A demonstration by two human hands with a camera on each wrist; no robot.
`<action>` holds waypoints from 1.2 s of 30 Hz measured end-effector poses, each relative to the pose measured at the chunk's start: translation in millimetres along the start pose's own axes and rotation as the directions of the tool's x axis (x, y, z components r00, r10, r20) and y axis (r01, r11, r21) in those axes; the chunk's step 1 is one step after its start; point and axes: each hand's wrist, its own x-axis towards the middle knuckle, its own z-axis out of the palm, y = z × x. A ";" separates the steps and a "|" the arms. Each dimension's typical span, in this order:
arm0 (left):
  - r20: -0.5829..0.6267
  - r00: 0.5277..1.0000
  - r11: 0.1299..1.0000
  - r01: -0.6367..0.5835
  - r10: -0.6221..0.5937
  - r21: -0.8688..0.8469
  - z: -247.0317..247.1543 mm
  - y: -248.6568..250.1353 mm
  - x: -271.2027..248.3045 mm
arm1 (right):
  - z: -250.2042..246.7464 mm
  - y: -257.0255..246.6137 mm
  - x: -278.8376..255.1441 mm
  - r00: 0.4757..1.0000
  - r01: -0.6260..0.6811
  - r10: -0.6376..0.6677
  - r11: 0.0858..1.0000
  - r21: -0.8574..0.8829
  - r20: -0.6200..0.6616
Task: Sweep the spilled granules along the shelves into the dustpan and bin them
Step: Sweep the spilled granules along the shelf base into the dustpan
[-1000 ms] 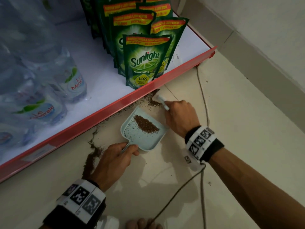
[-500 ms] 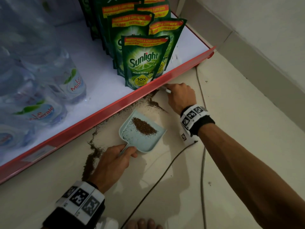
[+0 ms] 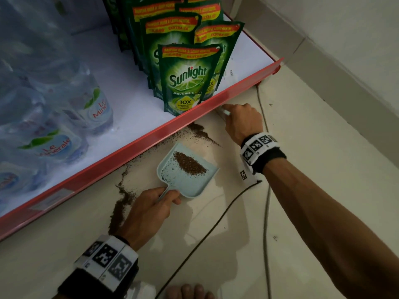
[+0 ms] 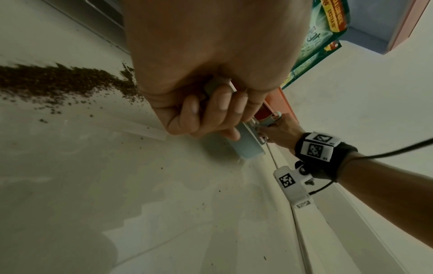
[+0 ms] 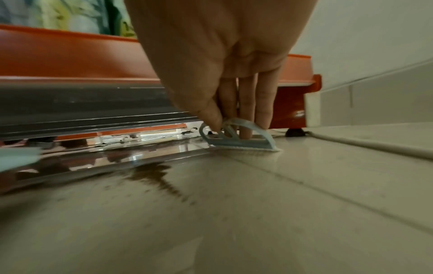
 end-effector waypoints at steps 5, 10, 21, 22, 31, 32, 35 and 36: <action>0.002 1.000 1.000 -0.023 0.023 0.002 -0.7 4.7 -3.2 | 8.8 -26.6 -33.8 0.975 0.222 -0.224 0.973 0.063 0.015; -0.001 1.000 1.000 -0.019 0.019 0.007 -4.4 1.5 -6.8 | -1.3 -14.4 -28.1 0.988 0.138 -0.126 0.980 0.143 -0.092; 0.000 1.000 0.999 -0.028 0.028 0.023 -5.0 3.3 -9.4 | 7.8 -28.5 -49.0 0.982 0.188 -0.180 0.968 0.165 -0.062; -0.001 1.000 0.999 -0.028 0.028 0.022 -5.9 1.6 -9.9 | 6.2 -30.0 -52.8 0.978 0.202 -0.189 0.966 0.163 -0.090; 0.008 0.999 0.999 -0.035 0.035 0.027 -9.3 -6.4 -13.6 | -2.5 -7.5 -47.0 0.995 -0.095 0.095 0.995 0.017 -0.041; 0.008 0.999 0.999 -0.034 0.033 0.025 -8.9 -7.6 -13.6 | 2.0 -12.7 -54.3 0.997 -0.080 0.080 0.995 0.051 -0.001; 0.029 0.999 0.999 -0.016 0.014 0.045 -7.2 -13.4 -17.0 | 10.0 -36.7 -83.5 0.998 0.034 -0.041 0.986 0.165 0.038; 0.042 0.999 0.999 -0.010 0.008 0.053 -6.3 -14.9 -19.0 | 10.0 -43.4 -91.7 0.997 0.066 -0.070 0.977 0.202 0.015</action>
